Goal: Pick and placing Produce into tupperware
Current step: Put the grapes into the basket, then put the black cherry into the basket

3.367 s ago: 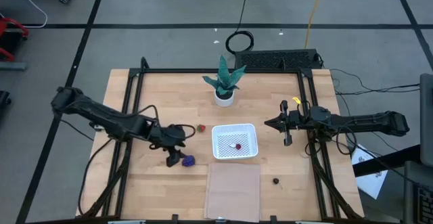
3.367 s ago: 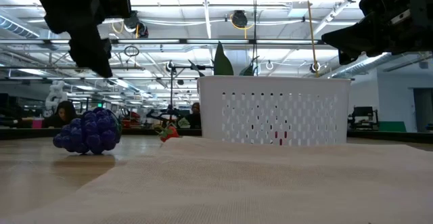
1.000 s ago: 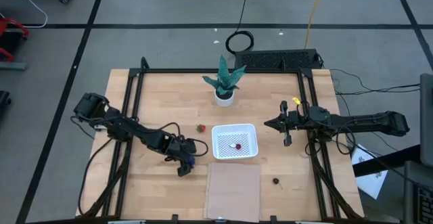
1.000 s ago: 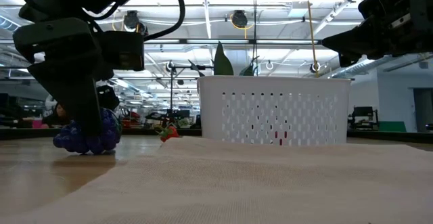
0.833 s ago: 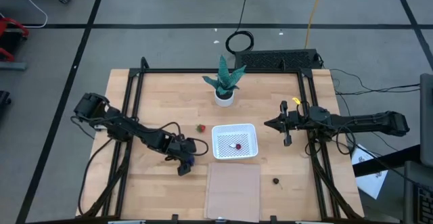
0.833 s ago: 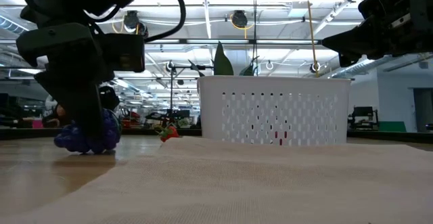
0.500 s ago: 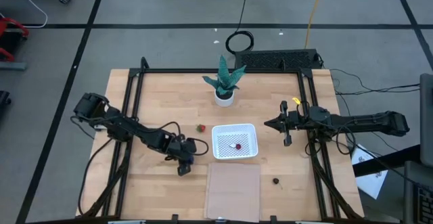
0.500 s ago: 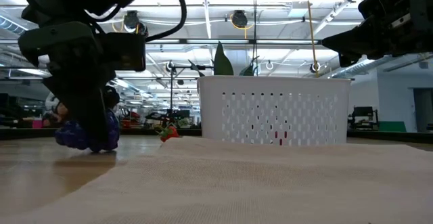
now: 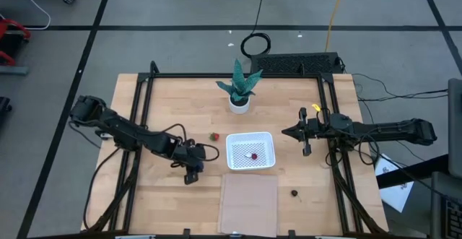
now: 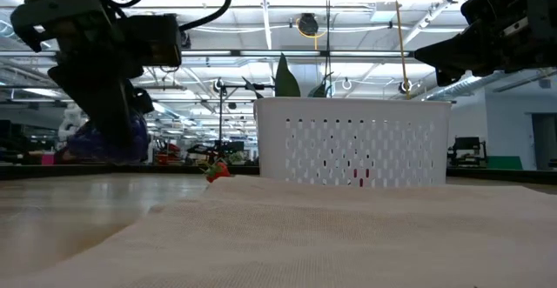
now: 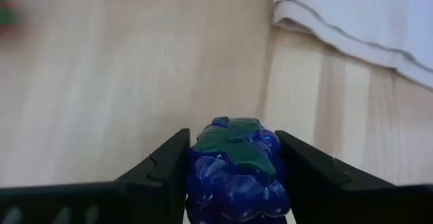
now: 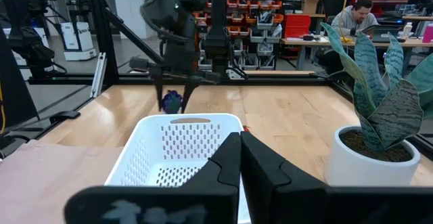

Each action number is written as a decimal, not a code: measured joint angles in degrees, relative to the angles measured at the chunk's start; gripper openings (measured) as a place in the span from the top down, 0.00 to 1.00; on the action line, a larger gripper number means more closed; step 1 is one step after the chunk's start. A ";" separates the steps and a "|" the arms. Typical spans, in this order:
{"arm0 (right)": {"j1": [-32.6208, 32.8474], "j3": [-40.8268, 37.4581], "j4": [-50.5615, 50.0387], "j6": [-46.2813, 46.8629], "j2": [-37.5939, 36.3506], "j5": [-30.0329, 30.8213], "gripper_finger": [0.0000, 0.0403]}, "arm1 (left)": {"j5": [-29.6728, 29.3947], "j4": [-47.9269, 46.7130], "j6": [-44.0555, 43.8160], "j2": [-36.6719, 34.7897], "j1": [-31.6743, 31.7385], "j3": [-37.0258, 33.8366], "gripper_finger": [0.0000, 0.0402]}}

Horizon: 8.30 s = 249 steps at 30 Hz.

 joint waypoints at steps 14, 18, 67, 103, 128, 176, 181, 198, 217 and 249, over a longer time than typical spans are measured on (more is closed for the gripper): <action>0.00 0.00 0.07 0.00 0.04 0.00 1.00 | -1.44 -5.88 6.18 -10.48 3.52 0.04 0.54; 0.00 0.00 0.07 0.00 0.04 0.00 1.00 | -3.97 -6.78 8.72 -14.70 3.52 0.05 0.54; 0.00 0.00 -0.17 0.00 0.05 0.00 1.00 | -8.43 38.27 34.44 -42.48 5.52 -29.15 0.54; 0.00 0.00 0.48 0.02 0.04 0.00 1.00 | 1.88 21.72 30.19 -1.94 14.99 9.53 0.54; 0.00 0.00 0.13 0.00 0.04 0.01 1.00 | 10.73 -7.73 40.11 27.37 16.66 44.48 0.54; 0.02 0.01 0.42 0.24 0.05 0.01 1.00 | 6.89 -14.63 37.50 39.08 17.12 51.11 0.54; 0.02 0.02 0.41 0.24 0.04 0.00 1.00 | 6.89 -14.92 38.58 39.08 16.80 51.11 0.50; 0.02 0.02 0.42 0.24 0.07 0.02 1.00 | 7.37 -14.98 38.99 39.08 16.75 51.11 0.37; 0.02 0.02 0.44 0.39 0.07 0.01 1.00 | 2.68 -15.79 41.81 30.19 16.26 51.15 0.42; 0.02 0.02 0.46 0.44 -0.02 0.02 1.00 | -4.69 -22.61 49.87 9.55 15.61 51.07 1.00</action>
